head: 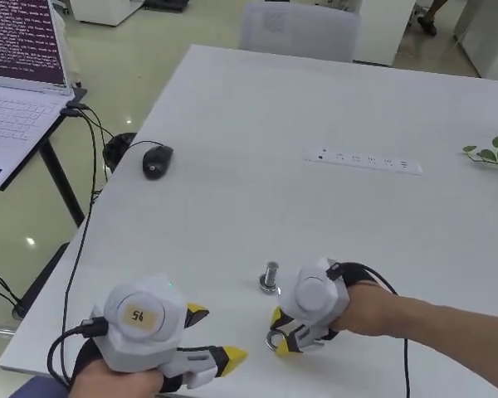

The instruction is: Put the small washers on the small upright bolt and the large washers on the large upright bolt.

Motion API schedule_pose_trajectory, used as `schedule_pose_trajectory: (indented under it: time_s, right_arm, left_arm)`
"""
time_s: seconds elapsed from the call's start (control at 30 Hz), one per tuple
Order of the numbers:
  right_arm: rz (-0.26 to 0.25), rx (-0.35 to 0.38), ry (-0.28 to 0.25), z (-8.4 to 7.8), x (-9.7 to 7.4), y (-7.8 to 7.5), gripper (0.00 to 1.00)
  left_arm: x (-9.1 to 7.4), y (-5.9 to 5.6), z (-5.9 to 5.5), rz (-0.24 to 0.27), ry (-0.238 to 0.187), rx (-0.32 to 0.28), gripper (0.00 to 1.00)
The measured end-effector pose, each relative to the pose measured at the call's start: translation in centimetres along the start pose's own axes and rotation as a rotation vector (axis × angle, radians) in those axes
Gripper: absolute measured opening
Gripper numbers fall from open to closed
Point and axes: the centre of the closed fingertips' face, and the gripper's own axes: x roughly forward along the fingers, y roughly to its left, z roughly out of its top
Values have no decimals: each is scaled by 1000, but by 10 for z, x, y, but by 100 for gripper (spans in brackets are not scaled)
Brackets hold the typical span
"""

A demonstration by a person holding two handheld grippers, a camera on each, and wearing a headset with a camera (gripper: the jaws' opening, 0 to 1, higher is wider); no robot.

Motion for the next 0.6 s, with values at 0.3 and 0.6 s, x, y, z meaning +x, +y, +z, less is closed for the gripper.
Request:
schedule_pose_trajectory:
  time_s: [0.3, 0.6]
  right_arm:
    - [6, -55, 33, -5, -1, 2, 29]
    - [26, -116, 69, -7, -3, 1, 24]
  left_arm:
    - [-1, 4, -2, 5, 6, -3, 49]
    - [3, -1, 2, -6, 4, 3, 49]
